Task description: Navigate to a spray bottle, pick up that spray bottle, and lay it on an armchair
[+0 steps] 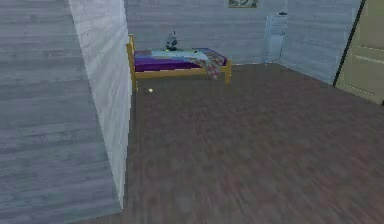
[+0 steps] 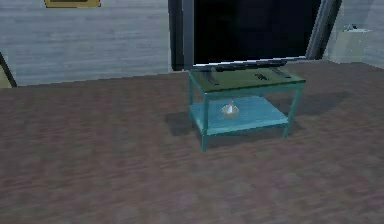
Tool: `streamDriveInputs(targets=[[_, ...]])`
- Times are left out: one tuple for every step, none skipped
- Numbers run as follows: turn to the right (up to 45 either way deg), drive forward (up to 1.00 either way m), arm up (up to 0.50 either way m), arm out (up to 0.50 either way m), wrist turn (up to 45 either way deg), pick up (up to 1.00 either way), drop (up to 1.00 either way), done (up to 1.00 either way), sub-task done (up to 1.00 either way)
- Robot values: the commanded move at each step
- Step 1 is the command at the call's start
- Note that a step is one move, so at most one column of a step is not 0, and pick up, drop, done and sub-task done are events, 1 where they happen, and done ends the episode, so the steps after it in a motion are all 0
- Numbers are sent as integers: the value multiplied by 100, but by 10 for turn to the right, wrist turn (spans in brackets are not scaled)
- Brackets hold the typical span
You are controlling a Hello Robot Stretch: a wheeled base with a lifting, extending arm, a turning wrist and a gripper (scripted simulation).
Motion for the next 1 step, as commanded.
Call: streamDriveInputs(targets=[[0,5,0,0,0,0,0,0,0]])
